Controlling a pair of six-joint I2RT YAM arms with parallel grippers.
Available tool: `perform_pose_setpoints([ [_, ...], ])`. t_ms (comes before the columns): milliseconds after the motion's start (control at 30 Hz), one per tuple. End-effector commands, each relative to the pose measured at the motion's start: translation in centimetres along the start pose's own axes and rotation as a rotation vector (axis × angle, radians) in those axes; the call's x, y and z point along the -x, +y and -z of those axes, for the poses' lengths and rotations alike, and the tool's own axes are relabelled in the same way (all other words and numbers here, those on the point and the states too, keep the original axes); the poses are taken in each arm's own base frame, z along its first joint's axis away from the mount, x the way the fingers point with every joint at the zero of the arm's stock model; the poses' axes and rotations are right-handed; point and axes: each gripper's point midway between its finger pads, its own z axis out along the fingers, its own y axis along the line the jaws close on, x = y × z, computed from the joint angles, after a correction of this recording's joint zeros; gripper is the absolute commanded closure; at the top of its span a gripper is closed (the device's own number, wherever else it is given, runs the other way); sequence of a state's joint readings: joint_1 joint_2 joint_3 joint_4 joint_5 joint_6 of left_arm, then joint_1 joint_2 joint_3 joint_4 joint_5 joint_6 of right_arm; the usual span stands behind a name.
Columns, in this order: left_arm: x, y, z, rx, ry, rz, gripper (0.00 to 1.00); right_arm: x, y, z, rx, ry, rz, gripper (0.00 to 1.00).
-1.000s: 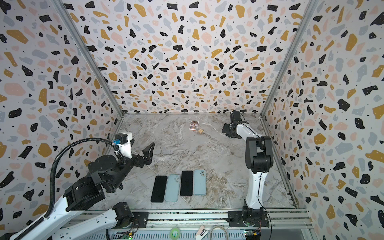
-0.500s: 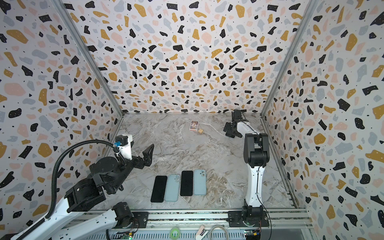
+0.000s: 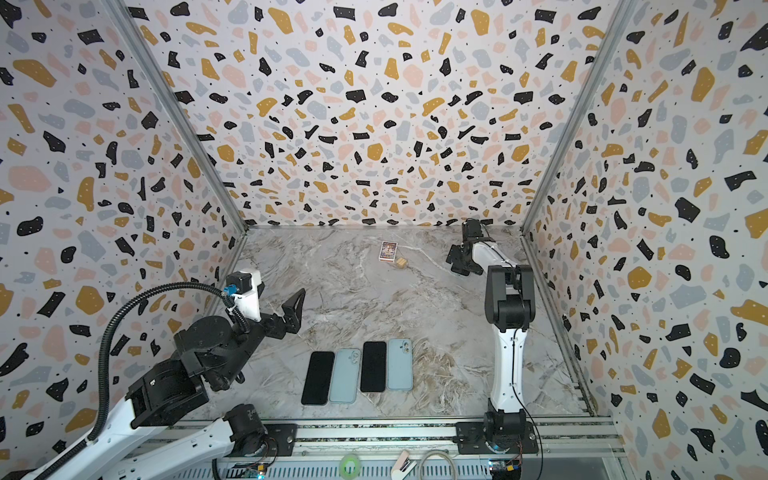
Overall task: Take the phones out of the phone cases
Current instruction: 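Lift the black phone off the table with the right gripper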
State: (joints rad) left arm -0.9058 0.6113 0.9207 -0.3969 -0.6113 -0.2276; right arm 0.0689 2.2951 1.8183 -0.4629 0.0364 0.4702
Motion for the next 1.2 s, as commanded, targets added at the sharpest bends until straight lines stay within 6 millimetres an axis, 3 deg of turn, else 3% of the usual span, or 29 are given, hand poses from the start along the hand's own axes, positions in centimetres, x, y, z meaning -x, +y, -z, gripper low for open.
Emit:
perform_pose_setpoints([
  [0, 0.3, 0.1, 0.2, 0.0, -0.022, 0.003, 0.0, 0.8, -0.1, 0.5, -0.015, 0.0, -0.006, 0.1],
  [600, 0.5, 0.3, 0.4, 0.005, -0.032, -0.013, 0.0, 1.1, -0.8, -1.1, -0.062, 0.032, 0.007, 0.14],
  [867, 0.4, 0.3, 0.3, 0.003, -0.032, -0.016, 0.0, 0.9, -1.1, -1.3, -0.074, 0.042, 0.023, 0.2],
  [1167, 0.3, 0.1, 0.3, -0.008, -0.033, -0.014, 0.0, 0.6, -1.2, -1.3, -0.097, 0.059, 0.065, 0.21],
])
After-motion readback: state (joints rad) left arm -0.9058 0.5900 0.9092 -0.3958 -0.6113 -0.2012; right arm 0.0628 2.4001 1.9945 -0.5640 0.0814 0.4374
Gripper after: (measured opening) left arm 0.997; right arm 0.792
